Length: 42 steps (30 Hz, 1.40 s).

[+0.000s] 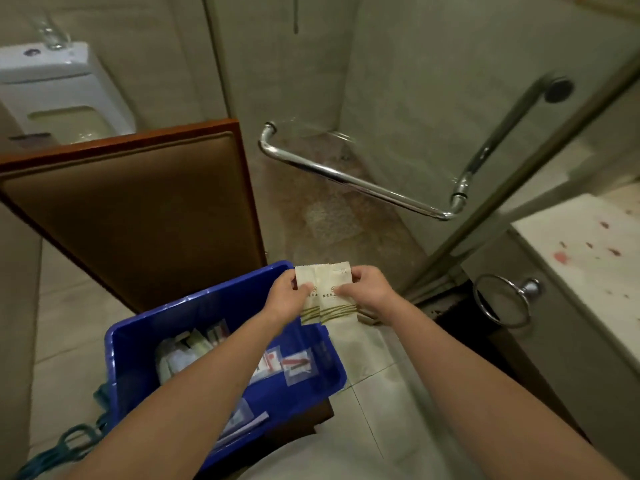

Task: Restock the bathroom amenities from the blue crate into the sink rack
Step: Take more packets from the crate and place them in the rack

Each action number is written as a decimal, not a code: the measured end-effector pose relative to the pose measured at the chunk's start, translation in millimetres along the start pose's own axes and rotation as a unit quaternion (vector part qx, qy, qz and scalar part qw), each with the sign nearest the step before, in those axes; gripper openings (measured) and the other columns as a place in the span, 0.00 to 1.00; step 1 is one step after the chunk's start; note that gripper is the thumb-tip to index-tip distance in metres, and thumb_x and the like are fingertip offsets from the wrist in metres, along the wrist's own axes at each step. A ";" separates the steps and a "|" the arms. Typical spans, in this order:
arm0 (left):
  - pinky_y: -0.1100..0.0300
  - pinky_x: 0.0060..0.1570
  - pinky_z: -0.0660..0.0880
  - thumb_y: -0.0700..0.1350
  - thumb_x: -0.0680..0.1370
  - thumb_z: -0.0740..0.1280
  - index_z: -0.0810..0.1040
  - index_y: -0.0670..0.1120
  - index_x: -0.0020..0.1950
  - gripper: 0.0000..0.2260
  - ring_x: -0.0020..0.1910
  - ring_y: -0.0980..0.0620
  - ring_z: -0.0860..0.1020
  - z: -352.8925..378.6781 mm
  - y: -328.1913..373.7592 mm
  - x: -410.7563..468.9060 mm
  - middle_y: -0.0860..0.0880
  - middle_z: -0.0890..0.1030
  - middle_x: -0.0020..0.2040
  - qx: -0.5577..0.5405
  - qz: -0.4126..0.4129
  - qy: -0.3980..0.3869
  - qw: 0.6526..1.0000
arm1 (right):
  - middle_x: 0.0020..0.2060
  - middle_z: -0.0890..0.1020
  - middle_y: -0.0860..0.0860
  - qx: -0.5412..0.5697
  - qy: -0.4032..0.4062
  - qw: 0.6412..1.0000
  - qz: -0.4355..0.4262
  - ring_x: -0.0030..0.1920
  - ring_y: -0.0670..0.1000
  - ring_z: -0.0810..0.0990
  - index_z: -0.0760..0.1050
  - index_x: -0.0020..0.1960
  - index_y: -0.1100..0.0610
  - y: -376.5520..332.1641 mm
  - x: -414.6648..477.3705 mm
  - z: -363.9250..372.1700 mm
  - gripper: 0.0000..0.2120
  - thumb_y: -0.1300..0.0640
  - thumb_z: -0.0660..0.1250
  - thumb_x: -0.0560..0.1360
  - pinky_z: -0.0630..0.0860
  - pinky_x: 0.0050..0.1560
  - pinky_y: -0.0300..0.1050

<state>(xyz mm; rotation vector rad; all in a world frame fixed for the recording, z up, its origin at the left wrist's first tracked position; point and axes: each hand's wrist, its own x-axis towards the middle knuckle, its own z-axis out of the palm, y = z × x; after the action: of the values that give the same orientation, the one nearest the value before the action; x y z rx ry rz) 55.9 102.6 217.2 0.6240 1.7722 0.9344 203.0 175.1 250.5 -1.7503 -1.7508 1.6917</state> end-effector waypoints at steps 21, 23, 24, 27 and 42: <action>0.48 0.53 0.80 0.33 0.78 0.66 0.54 0.50 0.79 0.35 0.51 0.49 0.82 214.6 -1.6 -210.0 0.47 0.82 0.54 0.055 0.085 -0.297 0.949 | 0.45 0.80 0.51 0.067 0.319 0.945 0.015 0.44 0.52 0.80 0.68 0.51 0.51 200.6 -261.7 -116.1 0.14 0.60 0.70 0.71 0.79 0.41 0.48; 0.48 0.53 0.80 0.33 0.78 0.66 0.54 0.51 0.79 0.35 0.50 0.49 0.83 232.7 -2.8 -224.8 0.47 0.82 0.51 0.066 0.096 -0.315 0.942 | 0.48 0.78 0.50 0.114 0.293 0.949 0.013 0.45 0.50 0.81 0.68 0.55 0.49 213.4 -287.2 -124.0 0.19 0.63 0.70 0.69 0.77 0.32 0.39; 0.49 0.51 0.81 0.32 0.78 0.65 0.54 0.51 0.79 0.35 0.49 0.49 0.83 242.1 -2.8 -231.5 0.46 0.83 0.52 0.069 0.101 -0.326 0.938 | 0.49 0.77 0.49 0.127 0.283 0.951 0.013 0.44 0.49 0.80 0.68 0.57 0.49 218.8 -299.0 -127.2 0.22 0.65 0.70 0.68 0.75 0.30 0.35; 0.51 0.47 0.81 0.32 0.77 0.65 0.56 0.48 0.79 0.33 0.49 0.47 0.83 271.2 -3.8 -250.0 0.43 0.82 0.55 0.086 0.116 -0.354 0.924 | 0.51 0.74 0.48 0.142 0.282 0.949 0.017 0.43 0.50 0.80 0.67 0.63 0.52 236.8 -327.7 -136.9 0.28 0.69 0.70 0.67 0.78 0.32 0.37; 0.60 0.46 0.80 0.40 0.69 0.75 0.59 0.52 0.77 0.40 0.45 0.59 0.80 390.9 15.8 -332.6 0.53 0.78 0.55 0.361 0.370 -0.466 0.718 | 0.61 0.76 0.50 0.159 0.450 0.877 0.043 0.52 0.48 0.80 0.66 0.72 0.50 319.3 -429.8 -195.6 0.36 0.64 0.74 0.67 0.80 0.44 0.41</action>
<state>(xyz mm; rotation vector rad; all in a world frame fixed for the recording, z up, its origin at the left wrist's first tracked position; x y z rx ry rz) 542.1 -21.3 326.4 2.0056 0.8295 0.1910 672.4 -138.5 330.2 -1.9737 -0.9246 0.8304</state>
